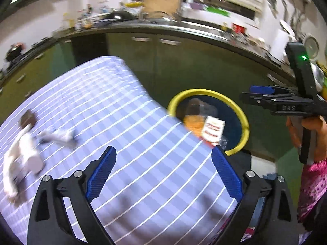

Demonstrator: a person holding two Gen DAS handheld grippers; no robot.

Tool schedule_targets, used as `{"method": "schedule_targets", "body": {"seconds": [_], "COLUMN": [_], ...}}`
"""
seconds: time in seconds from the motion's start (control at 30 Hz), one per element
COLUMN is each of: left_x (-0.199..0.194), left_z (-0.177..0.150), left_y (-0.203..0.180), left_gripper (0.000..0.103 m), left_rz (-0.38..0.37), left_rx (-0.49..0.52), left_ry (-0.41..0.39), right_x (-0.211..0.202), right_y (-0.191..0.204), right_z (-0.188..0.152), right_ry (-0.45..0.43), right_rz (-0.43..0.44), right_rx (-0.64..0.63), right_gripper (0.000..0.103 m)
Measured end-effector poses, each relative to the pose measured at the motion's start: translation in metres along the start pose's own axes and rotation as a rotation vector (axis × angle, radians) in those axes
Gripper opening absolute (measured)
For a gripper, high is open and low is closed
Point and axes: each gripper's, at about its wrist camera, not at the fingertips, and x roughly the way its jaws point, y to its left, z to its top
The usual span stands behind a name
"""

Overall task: Collect trash
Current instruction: 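Grasp the white pill bottle with the right gripper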

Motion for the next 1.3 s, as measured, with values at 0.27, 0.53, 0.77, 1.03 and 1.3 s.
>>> {"method": "schedule_targets", "body": {"seconds": [0.27,0.53,0.77,1.03,1.3], "left_x": [-0.074,-0.119,-0.128,-0.133,-0.128], "left_z": [-0.065,-0.109,-0.119,-0.129,-0.134], "left_y": [0.089,0.136,0.145,0.148,0.154], "left_gripper": [0.097,0.098,0.098,0.098,0.098], "left_rz": [0.198,0.301,0.318,0.315,0.301], "left_rx": [-0.184,-0.302,-0.315,-0.326,-0.34], "left_ry": [-0.077,-0.127,-0.143,-0.144,-0.137], "right_x": [0.05,0.089,0.129,0.173,0.199], "right_y": [0.111,0.235,0.312,0.337,0.342], "right_z": [0.037,0.059,0.065,0.078,0.079], "right_ry": [0.051,0.08,0.106,0.164,0.209], "right_rz": [0.185,0.373,0.385,0.35,0.328], "right_rx": [-0.216,-0.337,-0.359,-0.298,-0.27], "right_gripper": [0.08,0.08,0.068,0.053,0.047]}}
